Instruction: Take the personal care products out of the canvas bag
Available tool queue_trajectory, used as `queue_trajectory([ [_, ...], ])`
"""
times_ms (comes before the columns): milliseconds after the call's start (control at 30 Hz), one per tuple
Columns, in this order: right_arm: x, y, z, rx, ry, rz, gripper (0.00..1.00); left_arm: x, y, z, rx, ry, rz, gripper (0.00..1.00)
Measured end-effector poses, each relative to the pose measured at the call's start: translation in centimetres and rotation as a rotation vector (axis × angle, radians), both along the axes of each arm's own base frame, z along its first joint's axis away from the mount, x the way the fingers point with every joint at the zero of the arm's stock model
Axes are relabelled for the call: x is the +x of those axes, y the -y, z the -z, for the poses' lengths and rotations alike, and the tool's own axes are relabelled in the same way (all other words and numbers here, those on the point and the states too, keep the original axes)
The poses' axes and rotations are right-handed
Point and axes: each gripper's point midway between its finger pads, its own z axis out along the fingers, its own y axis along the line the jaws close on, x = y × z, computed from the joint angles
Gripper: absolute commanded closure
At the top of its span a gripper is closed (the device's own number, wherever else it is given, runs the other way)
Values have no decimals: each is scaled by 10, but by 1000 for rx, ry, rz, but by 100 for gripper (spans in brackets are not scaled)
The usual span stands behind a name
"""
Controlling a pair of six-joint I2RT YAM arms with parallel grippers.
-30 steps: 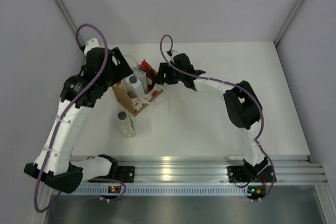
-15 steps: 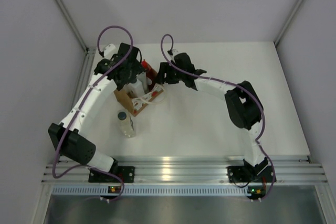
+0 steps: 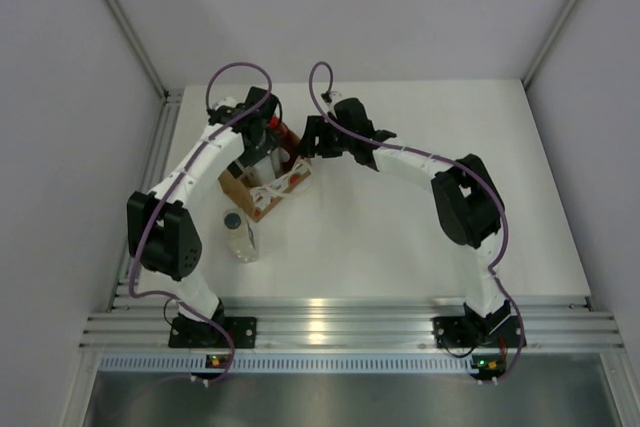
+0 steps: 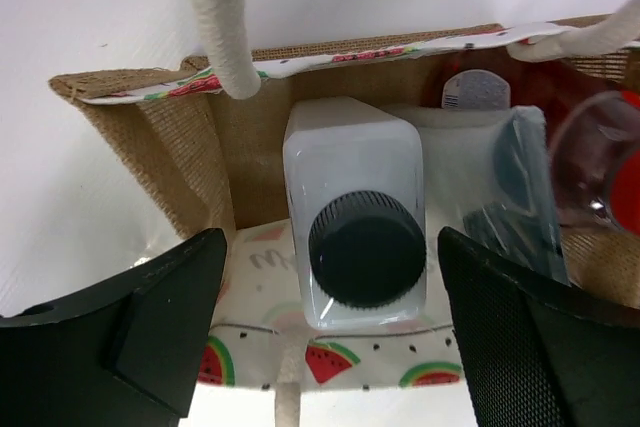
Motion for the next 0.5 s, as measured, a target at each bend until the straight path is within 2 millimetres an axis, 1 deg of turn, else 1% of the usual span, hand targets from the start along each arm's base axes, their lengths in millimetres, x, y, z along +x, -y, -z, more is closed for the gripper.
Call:
queue_trajectory([
  [133,0,0,0,0,0,0,37,3,-1,18,9,-48,-4,11],
  [267,0,0,0,-3,2,-1,37,4,0,31,12,-83,-4,15],
  [300,-1,1,1,-4,1,-2,37,4,-1,32,13,-86,-4,20],
  [367,-2,2,1,-6,-1,-2,37,5,0,33,12,-84,-3,26],
  [400,-2,2,1,-6,0,-2,37,6,0,33,10,-81,-3,33],
  [500,-2,2,1,-6,1,-3,37,8,0,37,3,-76,-1,34],
])
